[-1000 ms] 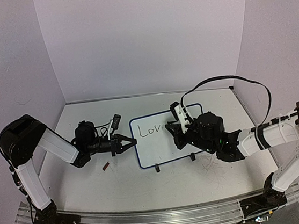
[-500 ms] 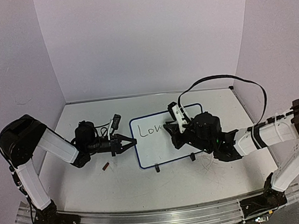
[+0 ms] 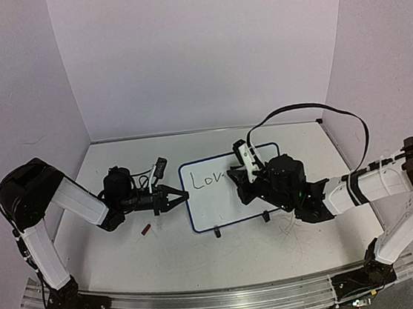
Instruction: Write a sentence on the whiteboard
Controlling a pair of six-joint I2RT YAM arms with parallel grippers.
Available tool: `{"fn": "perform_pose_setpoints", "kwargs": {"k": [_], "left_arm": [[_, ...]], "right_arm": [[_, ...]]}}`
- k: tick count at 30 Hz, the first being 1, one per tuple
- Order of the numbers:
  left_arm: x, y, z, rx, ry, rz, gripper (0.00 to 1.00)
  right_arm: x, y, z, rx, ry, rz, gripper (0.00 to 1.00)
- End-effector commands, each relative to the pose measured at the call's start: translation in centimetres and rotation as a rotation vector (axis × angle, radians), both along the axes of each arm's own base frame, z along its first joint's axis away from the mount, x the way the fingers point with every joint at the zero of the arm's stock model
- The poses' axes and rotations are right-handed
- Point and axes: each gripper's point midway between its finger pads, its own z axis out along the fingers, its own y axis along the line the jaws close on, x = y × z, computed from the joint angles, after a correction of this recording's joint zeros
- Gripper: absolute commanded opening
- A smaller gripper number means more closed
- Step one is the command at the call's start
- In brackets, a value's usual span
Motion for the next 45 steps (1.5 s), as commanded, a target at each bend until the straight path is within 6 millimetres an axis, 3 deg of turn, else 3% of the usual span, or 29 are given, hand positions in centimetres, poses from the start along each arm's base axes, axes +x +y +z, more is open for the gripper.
{"fn": "perform_pose_setpoints", "kwargs": {"k": [1, 10, 18, 33, 45], "left_arm": [[0.1, -0.1, 1.3, -0.012, -0.049, -0.010, 0.00], [0.0, -0.1, 1.4, -0.011, -0.051, -0.009, 0.00], [0.1, -0.1, 1.4, -0.012, -0.053, -0.010, 0.00], [0.1, -0.1, 1.5, -0.012, -0.058, -0.010, 0.00], [0.1, -0.1, 1.6, -0.012, -0.061, -0.008, 0.00]], "right_arm": [[1.1, -1.1, 2.0, 0.052, -0.038, -0.074, 0.00], [1.2, -1.3, 2.8, 0.077, -0.051, -0.086, 0.00], [1.2, -0.4, 3.1, 0.086, -0.057, -0.052, 0.00], [1.0, 0.5, 2.2, 0.079, -0.035, -0.012, 0.00], [0.8, 0.1, 0.8, 0.076, 0.014, -0.019, 0.00]]}}
